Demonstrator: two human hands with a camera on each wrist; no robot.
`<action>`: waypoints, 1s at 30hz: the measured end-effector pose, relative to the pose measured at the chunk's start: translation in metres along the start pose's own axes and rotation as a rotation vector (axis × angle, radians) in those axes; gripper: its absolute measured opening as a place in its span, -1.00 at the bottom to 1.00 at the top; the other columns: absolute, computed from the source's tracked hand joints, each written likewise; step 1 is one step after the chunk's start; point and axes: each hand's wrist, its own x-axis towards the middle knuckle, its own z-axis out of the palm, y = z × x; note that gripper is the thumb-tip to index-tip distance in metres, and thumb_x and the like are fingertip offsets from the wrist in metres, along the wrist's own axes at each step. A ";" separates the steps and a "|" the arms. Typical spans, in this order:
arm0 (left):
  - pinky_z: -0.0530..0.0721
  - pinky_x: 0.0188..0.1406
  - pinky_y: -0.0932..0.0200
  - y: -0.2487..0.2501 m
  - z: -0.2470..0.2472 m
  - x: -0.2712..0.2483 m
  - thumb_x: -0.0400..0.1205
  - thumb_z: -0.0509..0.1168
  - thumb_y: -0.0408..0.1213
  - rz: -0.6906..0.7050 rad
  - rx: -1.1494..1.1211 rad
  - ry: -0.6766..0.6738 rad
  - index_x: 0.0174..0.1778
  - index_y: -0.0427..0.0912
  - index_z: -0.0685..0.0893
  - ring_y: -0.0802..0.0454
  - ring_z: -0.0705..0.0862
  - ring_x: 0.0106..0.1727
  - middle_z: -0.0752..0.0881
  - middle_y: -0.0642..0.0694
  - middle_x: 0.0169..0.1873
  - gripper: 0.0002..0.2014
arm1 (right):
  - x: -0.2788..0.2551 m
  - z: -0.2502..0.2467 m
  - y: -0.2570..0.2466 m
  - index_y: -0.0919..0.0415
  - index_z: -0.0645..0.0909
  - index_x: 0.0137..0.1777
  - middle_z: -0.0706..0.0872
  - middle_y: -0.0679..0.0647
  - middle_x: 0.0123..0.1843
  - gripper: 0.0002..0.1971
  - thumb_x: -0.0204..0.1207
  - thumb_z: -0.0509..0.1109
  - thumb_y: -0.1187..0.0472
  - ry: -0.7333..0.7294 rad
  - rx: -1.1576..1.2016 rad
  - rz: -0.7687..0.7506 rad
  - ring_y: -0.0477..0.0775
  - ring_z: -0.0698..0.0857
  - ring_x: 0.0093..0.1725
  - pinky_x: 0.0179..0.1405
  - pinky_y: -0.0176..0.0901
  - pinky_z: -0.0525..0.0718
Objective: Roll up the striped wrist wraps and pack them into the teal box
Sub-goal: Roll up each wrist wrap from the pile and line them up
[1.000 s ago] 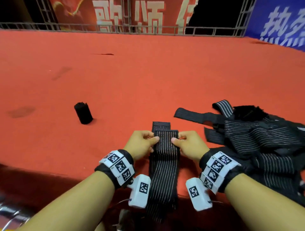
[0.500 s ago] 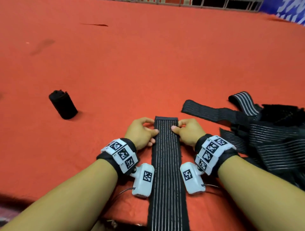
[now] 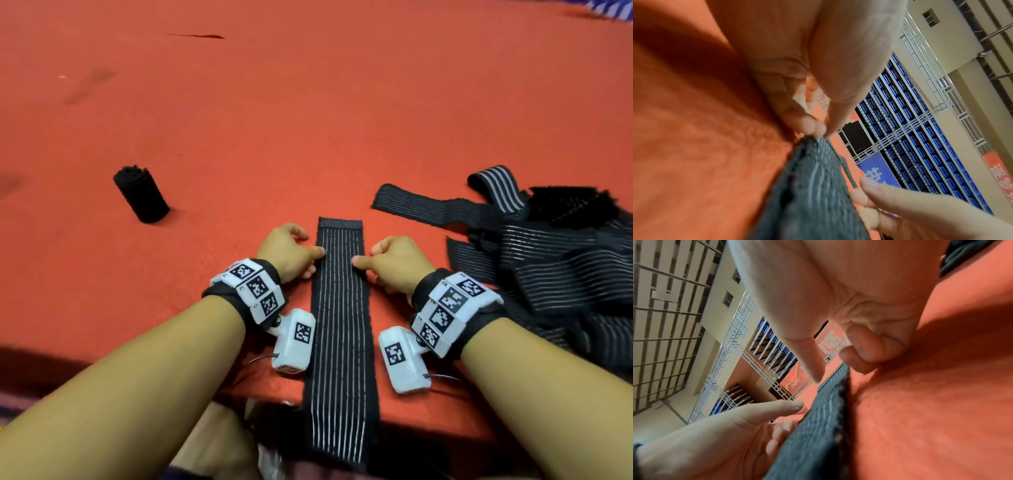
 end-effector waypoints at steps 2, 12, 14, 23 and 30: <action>0.66 -0.50 0.07 -0.001 -0.003 -0.018 0.61 0.51 -0.34 -0.003 0.045 -0.012 -0.01 -0.19 0.51 -0.08 0.63 -0.55 0.68 -0.13 -0.53 -0.74 | -0.023 -0.006 0.005 0.17 0.57 -0.42 0.68 0.16 -0.41 -0.65 0.51 0.59 0.10 -0.063 0.004 0.001 0.12 0.57 -0.41 -0.55 -0.18 0.46; 0.82 -0.22 0.03 -0.011 -0.010 -0.134 0.69 0.37 0.05 -0.041 0.417 -0.062 -0.35 -0.20 0.74 -0.06 0.86 -0.33 0.85 -0.12 -0.40 -0.57 | -0.113 0.000 0.036 0.33 0.71 -0.25 0.83 0.31 -0.28 -0.68 0.55 0.56 0.06 -0.145 -0.071 -0.047 0.21 0.76 -0.41 -0.51 -0.12 0.64; 0.82 -0.25 0.04 -0.015 -0.008 -0.150 0.68 0.38 0.06 -0.038 0.431 -0.050 -0.36 -0.21 0.74 -0.04 0.85 -0.35 0.84 -0.13 -0.40 -0.56 | -0.125 0.003 0.040 0.40 0.75 -0.24 0.84 0.29 -0.30 -0.64 0.55 0.55 0.05 -0.136 -0.105 -0.065 0.31 0.83 -0.33 -0.34 0.01 0.78; 0.79 -0.14 0.08 -0.034 0.004 -0.179 0.54 0.58 -0.12 0.059 0.399 0.019 -0.39 -0.14 0.70 -0.05 0.85 -0.27 0.81 -0.04 -0.51 -0.72 | -0.155 0.015 0.054 0.29 0.64 -0.35 0.79 0.18 -0.42 -0.69 0.28 0.73 0.16 -0.078 -0.061 -0.132 0.08 0.69 -0.37 -0.02 0.18 0.78; 0.73 -0.31 0.06 -0.045 0.013 -0.174 0.58 0.55 -0.23 0.063 0.027 0.010 -0.27 -0.19 0.62 0.01 0.64 -0.50 0.70 -0.09 -0.53 -0.75 | -0.165 0.018 0.060 0.17 0.48 0.22 0.78 0.14 -0.10 -0.59 0.47 0.55 0.44 -0.129 0.123 -0.204 0.05 0.78 -0.19 -0.14 -0.02 0.74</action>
